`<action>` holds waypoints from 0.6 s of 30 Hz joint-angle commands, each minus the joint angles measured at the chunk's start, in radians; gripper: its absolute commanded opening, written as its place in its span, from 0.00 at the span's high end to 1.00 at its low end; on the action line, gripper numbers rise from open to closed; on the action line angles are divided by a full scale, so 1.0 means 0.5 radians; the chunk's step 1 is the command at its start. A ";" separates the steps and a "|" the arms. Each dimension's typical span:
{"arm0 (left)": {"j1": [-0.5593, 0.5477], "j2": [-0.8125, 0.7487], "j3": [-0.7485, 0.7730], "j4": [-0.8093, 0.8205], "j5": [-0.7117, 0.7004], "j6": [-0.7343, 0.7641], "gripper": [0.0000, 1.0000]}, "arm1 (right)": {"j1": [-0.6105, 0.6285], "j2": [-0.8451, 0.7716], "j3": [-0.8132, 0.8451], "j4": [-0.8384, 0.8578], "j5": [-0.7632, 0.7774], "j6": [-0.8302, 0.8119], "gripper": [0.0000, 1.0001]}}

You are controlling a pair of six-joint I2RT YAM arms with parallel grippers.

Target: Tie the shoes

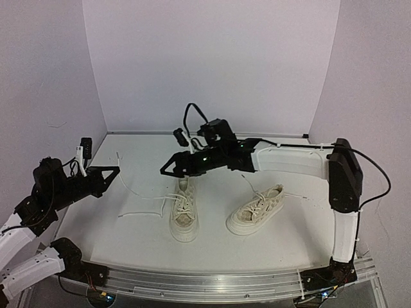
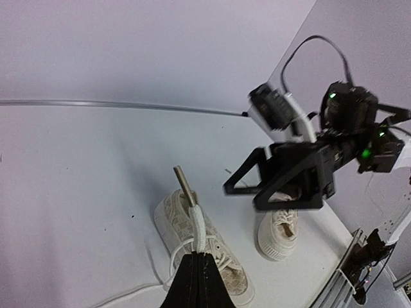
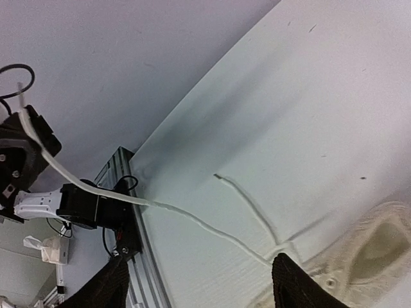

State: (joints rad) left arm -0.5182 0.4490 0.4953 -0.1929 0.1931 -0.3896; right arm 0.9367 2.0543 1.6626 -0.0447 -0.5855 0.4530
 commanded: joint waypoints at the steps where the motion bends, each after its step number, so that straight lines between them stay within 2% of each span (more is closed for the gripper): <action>1: -0.010 0.294 0.048 -0.023 -0.051 0.061 1.00 | -0.162 -0.258 -0.169 -0.050 0.040 -0.156 0.36; 4: -0.013 0.518 0.063 0.017 -0.021 0.119 1.00 | -0.182 -0.210 -0.120 -0.261 0.088 -0.330 0.46; 8: -0.047 0.844 0.145 -0.039 -0.072 0.256 1.00 | -0.181 -0.077 0.034 -0.489 0.055 -0.474 0.54; 13: -0.207 1.108 0.216 -0.063 -0.388 0.433 1.00 | -0.169 0.080 0.159 -0.627 0.022 -0.591 0.56; 18: -0.332 1.323 0.339 0.048 -0.504 0.728 1.00 | -0.148 0.142 0.163 -0.648 -0.015 -0.601 0.60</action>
State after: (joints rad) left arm -0.6459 1.0487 0.5701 -0.2297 0.0341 -0.1828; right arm 0.8558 2.1087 1.7102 -0.3270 -0.5707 0.1902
